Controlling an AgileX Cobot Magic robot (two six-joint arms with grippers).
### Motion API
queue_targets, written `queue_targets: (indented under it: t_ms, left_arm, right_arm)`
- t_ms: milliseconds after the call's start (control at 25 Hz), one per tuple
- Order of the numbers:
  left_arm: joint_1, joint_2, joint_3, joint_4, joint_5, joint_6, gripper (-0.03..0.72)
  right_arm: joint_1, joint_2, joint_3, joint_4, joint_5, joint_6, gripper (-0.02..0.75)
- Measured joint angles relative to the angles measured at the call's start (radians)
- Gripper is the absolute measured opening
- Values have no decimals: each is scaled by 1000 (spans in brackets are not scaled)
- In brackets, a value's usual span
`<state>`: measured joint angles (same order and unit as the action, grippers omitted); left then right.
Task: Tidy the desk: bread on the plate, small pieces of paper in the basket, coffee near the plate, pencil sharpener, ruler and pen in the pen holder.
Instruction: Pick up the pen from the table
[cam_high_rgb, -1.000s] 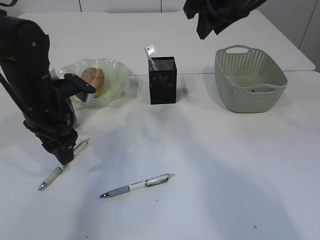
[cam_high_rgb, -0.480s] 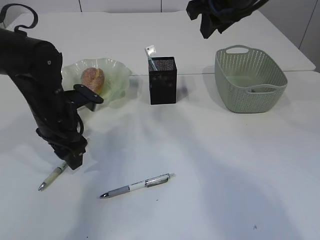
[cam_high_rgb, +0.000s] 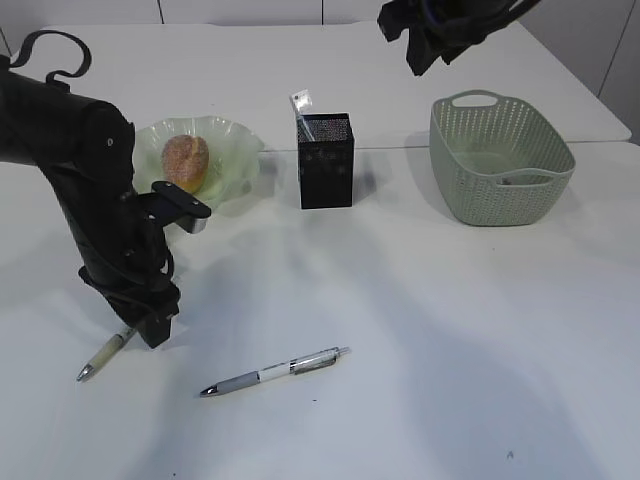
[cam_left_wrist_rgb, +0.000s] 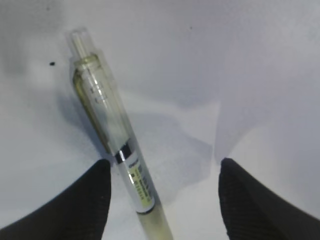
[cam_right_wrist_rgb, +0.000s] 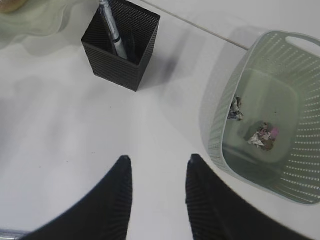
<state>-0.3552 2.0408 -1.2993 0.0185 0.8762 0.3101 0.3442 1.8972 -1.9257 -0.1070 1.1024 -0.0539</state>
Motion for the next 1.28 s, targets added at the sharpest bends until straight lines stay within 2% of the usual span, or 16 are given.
queue_targets:
  t_ms: [520, 1280]
  left_arm:
    - [19, 0, 0, 3, 47, -2, 474]
    - [19, 30, -2, -66, 48, -4, 468]
  right_arm:
    - [0, 0, 0, -8, 0, 0, 300]
    - [0, 0, 0, -14, 0, 0, 299]
